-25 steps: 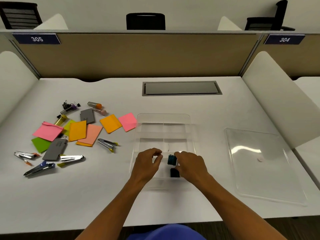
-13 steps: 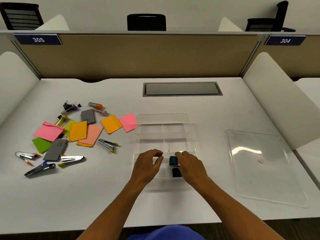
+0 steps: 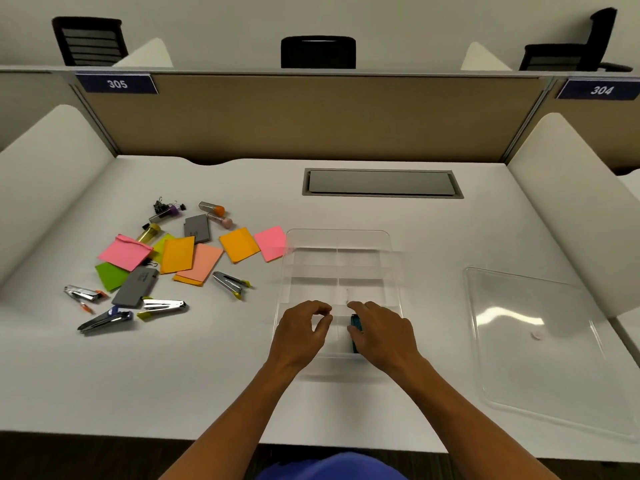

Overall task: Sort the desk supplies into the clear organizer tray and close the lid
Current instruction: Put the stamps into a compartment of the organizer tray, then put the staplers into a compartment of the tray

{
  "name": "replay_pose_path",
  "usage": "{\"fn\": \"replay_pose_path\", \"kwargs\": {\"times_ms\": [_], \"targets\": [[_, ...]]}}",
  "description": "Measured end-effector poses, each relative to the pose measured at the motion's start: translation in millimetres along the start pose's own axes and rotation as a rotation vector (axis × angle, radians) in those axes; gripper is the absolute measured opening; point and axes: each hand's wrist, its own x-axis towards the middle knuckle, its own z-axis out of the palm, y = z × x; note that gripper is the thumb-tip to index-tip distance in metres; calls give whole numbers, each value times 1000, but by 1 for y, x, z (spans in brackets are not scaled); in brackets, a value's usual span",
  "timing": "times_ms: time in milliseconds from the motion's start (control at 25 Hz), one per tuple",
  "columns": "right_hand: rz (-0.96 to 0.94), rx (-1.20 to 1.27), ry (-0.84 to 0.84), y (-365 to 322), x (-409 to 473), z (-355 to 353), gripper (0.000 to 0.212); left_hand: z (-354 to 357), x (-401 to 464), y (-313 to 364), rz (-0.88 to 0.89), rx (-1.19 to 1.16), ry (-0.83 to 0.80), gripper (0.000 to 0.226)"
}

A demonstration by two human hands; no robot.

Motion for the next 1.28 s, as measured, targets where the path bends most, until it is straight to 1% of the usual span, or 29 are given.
{"fn": "replay_pose_path", "kwargs": {"times_ms": [200, 320, 440, 600, 800, 1000, 1280], "targets": [[-74, 187, 11, -12, -2, -15, 48, -6, -22, 10, -52, 5, 128, 24], [-121, 215, 49, -21, -4, -25, 46, -15, -29, 8, -71, -14, 169, 24], [-227, 242, 27, -30, -10, -37, 45, -29, -47, 12, -104, -3, 291, 23], [-310, 297, 4, -46, -13, -40, 45, -45, -71, 6, -169, 36, 359, 22], [-361, 369, 4, -64, -12, -28, 45, -67, -89, -14, -260, 57, 390, 22], [-361, 387, -4, -85, 3, -19, 48, -89, -84, -49, -294, -15, 438, 24], [-353, 355, -15, -142, 37, 3, 57, -125, -65, -123, -335, -59, 385, 30]]}}
